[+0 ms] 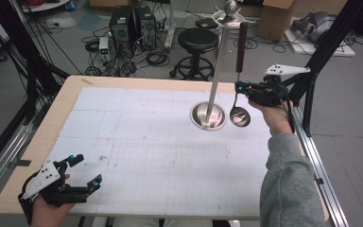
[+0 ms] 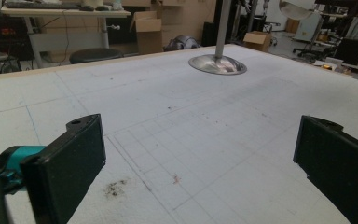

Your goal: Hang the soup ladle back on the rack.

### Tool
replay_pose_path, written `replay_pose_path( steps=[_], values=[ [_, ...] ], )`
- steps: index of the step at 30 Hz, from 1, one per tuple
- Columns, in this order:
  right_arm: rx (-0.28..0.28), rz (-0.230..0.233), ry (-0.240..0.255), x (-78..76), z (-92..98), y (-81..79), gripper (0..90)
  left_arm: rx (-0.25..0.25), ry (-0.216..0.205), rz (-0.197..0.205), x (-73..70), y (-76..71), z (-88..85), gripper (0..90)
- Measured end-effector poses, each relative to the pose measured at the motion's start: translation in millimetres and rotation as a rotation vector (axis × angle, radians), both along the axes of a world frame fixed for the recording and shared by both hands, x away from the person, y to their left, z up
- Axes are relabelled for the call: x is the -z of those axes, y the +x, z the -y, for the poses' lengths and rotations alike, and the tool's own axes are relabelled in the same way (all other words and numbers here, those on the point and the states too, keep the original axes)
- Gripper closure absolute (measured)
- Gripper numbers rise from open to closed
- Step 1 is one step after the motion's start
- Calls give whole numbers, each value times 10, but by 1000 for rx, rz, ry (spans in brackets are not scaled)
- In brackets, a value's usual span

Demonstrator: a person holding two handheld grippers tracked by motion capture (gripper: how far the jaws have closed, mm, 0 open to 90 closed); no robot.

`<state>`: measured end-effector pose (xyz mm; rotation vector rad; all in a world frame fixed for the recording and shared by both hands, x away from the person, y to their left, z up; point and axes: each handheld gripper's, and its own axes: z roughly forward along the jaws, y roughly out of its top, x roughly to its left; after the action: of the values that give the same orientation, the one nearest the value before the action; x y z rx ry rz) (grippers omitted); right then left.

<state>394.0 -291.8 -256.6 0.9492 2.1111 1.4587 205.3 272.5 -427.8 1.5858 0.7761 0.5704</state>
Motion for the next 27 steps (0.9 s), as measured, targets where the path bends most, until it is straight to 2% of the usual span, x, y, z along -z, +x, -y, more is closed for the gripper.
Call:
replay_pose_path(
  steps=[7,27],
  values=[
    [35,2,1,-26,-40,6,845,0,-2,2,1,3,2,25],
    [67,-14,-10,23,-125,71,844,1,-5,4,-1,0,-4,25]
  ],
)
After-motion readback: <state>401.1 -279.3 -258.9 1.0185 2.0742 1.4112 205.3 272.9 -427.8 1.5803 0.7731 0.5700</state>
